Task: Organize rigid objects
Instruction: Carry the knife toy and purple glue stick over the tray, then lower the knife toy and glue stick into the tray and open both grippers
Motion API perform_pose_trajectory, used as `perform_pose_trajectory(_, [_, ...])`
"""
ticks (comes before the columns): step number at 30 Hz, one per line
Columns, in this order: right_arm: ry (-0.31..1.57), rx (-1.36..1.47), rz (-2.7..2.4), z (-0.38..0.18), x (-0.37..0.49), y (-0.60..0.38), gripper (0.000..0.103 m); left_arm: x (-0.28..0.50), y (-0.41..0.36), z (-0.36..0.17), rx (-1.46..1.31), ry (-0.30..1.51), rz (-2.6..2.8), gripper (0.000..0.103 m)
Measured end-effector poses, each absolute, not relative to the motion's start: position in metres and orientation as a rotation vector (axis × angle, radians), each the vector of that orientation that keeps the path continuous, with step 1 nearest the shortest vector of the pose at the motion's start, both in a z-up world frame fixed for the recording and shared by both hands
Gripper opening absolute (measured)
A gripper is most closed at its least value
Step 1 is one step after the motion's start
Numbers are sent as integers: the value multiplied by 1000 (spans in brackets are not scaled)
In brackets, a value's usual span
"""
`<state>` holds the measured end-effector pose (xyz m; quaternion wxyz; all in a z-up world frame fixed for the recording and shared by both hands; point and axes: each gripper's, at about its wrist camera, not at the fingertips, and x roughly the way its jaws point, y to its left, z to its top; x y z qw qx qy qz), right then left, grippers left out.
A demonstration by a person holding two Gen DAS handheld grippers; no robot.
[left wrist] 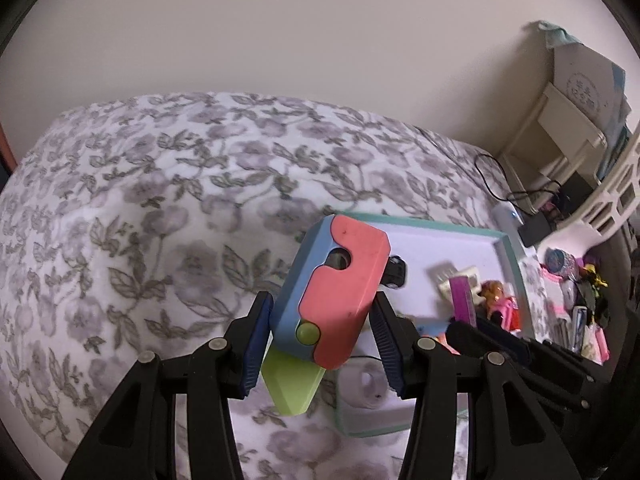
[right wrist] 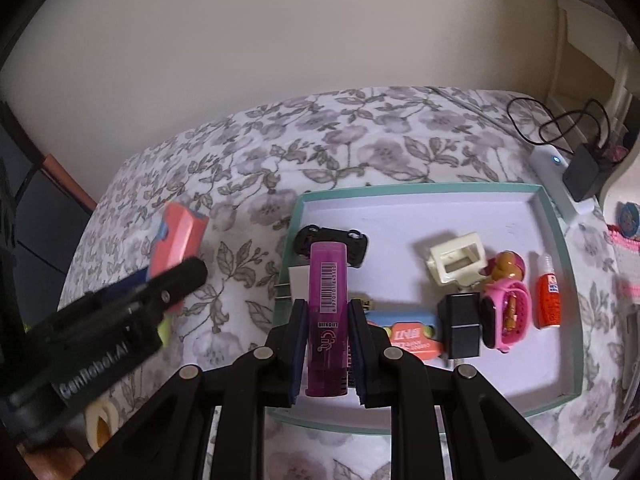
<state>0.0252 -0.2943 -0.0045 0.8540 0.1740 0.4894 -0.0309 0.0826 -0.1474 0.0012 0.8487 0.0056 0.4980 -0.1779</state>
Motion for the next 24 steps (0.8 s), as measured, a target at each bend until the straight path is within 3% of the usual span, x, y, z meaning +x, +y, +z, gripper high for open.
perform_pose_trajectory(24, [1045, 474, -173, -18, 7, -358, 22, 63, -198, -33, 55, 1143, -456, 51])
